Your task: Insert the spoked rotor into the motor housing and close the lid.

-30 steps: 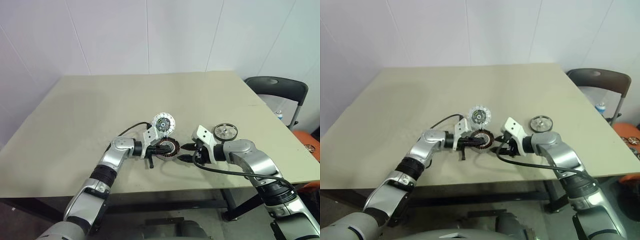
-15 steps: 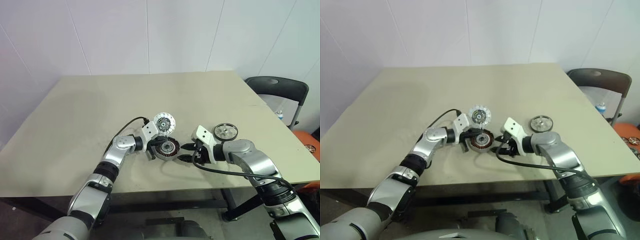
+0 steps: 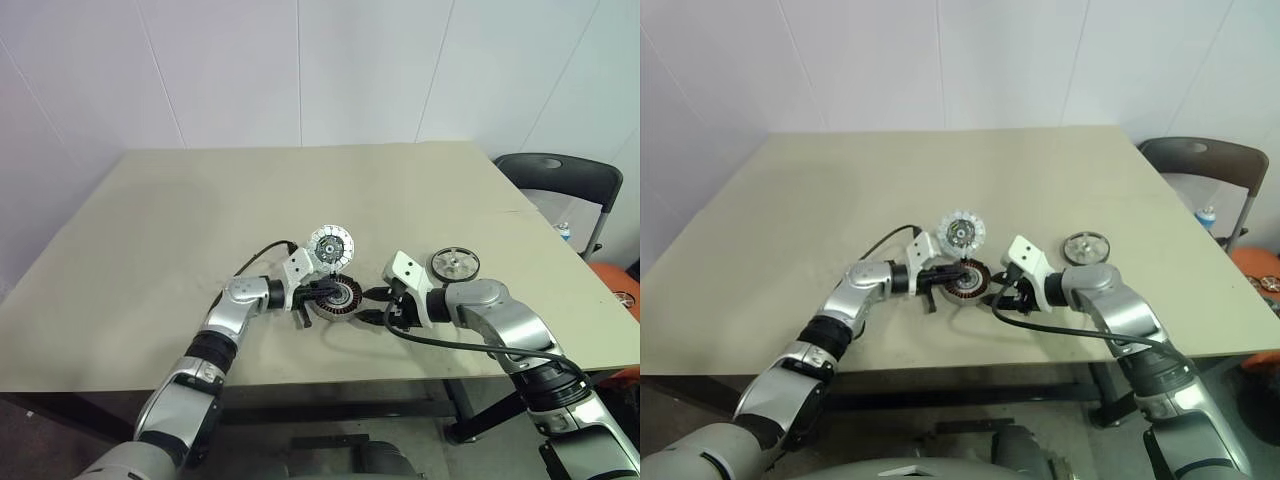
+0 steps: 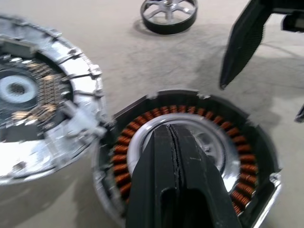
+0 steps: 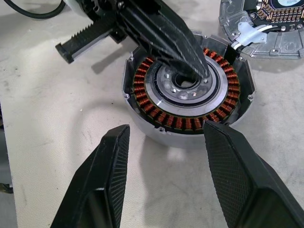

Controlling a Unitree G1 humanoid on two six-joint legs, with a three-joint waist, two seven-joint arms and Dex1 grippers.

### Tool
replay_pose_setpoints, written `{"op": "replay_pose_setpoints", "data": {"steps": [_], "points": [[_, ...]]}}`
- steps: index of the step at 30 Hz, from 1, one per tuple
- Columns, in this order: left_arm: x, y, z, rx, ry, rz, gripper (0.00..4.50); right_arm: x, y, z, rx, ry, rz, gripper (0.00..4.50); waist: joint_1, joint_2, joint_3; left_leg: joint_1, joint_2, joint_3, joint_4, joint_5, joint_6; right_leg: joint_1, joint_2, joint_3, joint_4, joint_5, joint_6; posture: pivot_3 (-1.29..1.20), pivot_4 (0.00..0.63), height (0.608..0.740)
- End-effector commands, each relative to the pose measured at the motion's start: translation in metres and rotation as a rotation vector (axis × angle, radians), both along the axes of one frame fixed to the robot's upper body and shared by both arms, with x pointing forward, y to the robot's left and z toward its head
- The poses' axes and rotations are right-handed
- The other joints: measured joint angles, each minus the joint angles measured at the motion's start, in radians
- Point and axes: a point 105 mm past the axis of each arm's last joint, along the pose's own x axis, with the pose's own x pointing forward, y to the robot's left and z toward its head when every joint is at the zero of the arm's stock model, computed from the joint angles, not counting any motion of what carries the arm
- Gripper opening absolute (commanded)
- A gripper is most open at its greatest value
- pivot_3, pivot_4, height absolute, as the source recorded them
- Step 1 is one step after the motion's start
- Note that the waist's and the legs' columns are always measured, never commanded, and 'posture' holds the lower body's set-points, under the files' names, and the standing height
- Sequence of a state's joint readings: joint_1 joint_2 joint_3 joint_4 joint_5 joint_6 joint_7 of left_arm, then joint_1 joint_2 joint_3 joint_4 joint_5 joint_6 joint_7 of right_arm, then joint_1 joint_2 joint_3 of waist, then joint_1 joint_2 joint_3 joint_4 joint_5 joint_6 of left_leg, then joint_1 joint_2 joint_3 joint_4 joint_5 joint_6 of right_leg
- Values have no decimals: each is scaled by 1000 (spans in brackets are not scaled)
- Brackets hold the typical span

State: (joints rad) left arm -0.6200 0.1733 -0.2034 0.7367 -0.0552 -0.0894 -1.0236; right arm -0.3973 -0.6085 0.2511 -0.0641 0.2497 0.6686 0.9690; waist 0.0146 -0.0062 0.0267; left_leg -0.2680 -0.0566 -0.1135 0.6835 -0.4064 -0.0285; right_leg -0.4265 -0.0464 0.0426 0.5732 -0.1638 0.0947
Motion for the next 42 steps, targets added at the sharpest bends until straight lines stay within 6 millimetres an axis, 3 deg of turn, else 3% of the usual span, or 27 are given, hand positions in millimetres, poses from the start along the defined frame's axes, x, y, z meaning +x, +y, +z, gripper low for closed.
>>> {"op": "replay_pose_setpoints", "data": {"steps": [1, 18, 27, 35, 42], "points": [[-9, -2, -11, 30, 39, -31, 39, 2, 4, 10, 13, -43, 18, 2564, -1, 0, 0, 0, 0, 0, 0, 0, 0, 0, 0, 0, 0, 0, 0, 0, 0, 740], [-12, 8, -38, 178, 127, -15, 39, 1, 5, 10, 14, -45, 13, 2564, -2, 0, 0, 0, 0, 0, 0, 0, 0, 4, 0, 0, 2, 0, 0, 0, 0, 740], [-22, 8, -35, 155, 170, -74, 39, 2, 5, 9, 13, -44, 9, 2564, -4, 0, 0, 0, 0, 0, 0, 0, 0, 4, 1, 0, 2, -1, 1, 0, 0, 740], [-14, 24, -42, 287, 171, -37, 39, 2, 5, 9, 12, -45, 9, 2564, -8, 0, 0, 1, 1, 1, -1, 0, 0, 3, 1, 1, 3, -1, 1, 0, 0, 740], [-12, 26, -41, 318, 172, -35, 39, 2, 5, 9, 12, -43, 11, 2564, -11, 0, -1, 3, 1, 1, -1, 0, 0, 6, 2, 1, 4, -3, 5, 0, 0, 740]]}}
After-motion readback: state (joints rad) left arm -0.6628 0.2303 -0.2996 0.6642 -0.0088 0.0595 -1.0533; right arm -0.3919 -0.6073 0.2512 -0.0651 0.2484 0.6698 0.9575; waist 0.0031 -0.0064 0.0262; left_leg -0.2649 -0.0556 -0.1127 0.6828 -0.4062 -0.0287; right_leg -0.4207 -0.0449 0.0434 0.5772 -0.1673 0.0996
